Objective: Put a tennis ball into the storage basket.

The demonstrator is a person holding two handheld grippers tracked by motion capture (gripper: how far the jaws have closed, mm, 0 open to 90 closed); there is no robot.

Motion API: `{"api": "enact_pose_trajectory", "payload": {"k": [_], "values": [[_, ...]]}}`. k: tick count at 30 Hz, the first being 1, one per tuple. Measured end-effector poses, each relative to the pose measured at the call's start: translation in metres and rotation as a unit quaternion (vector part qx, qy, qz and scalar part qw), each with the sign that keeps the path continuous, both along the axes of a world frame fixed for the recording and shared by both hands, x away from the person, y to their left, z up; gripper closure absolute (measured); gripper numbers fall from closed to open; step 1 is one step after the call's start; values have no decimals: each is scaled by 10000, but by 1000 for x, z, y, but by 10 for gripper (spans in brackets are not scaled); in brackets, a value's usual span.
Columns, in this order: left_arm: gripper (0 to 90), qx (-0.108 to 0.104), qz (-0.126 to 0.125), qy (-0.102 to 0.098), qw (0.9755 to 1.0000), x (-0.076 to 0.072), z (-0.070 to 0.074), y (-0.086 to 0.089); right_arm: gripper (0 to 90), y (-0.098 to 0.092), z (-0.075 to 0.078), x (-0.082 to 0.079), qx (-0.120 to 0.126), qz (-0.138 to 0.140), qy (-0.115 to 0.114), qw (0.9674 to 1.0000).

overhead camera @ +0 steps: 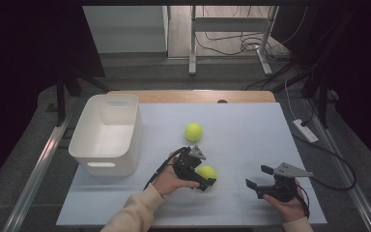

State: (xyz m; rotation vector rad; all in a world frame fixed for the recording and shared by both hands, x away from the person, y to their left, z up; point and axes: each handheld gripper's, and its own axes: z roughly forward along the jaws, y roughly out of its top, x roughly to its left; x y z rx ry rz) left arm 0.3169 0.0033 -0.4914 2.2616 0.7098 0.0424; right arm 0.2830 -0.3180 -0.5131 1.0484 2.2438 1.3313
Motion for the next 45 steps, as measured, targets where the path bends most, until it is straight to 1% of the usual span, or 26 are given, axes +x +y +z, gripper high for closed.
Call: {"api": "enact_pose_trajectory", "payload": {"k": [3, 6, 7, 9, 13, 15, 16, 18, 19, 20, 21, 27, 30, 31, 35, 38, 40, 42, 43, 45], "values": [[32, 40, -14, 57, 10000, 2, -3, -4, 135, 0, 0, 0, -5, -5, 0, 10000], [33, 141, -57, 82, 9999, 3, -7, -8, 135, 0, 0, 0, -7, -5, -2, 10000], [33, 141, -57, 82, 9999, 3, -7, -8, 135, 0, 0, 0, -7, -5, -2, 10000], [35, 274, -39, 85, 9996, 3, -10, -11, 135, 0, 0, 0, -15, -3, -3, 10000], [50, 379, -38, 153, 9992, 4, -14, -15, 135, 0, 0, 0, -23, -5, -4, 10000], [74, 408, -40, 163, 9990, 4, -15, -16, 135, 0, 0, 0, -37, -10, -2, 10000], [92, 453, -42, 198, 9988, 5, -16, -17, 135, 0, 0, 0, -39, -11, -2, 10000], [155, 492, -73, 205, 9986, 5, -18, -17, 135, 0, 0, 0, -27, -15, -1, 10000], [204, 492, -73, 205, 9986, 5, -18, -17, 135, 0, 0, 0, -27, -15, -1, 10000], [204, 509, -76, 190, 9985, 5, -18, -18, 135, 0, 0, 0, -26, -16, 0, 10000], [242, 499, -82, 177, 9986, 4, -18, -17, 135, 0, 0, 0, -21, -23, 7, 10000], [259, 548, -116, 67, 9984, 3, -16, -17, 136, 0, 0, 0, -6, -28, -5, 10000], [261, 453, -68, 27, 9989, 3, -12, -13, 136, 0, 0, 0, -32, -41, 0, 10000], [261, 453, -68, 27, 9989, 3, -12, -13, 136, 0, 0, 0, -31, -42, 2, 10000], [261, 333, -19, -22, 9994, 2, -7, -8, 136, 0, 0, 0, -6, -50, 0, 10000], [261, 139, 56, -50, 9999, 1, -1, -2, 136, 0, 0, 0, -22, -48, -2, 10000], [261, 61, 93, -50, 9999, 1, 1, 0, 136, 0, 0, 0, -27, -48, -10, 10000], [261, 49, 87, -88, 9999, 1, 4, 2, 136, 0, 0, 0, 0, -48, -7, 10000], [261, 0, 118, -88, 9999, 0, 5, 2, 136, 0, 0, 0, 7, -53, -8, 10000], [261, -25, 114, -120, 9999, 0, 8, 5, 137, 0, 0, 0, 12, -62, -6, 10000]]}}
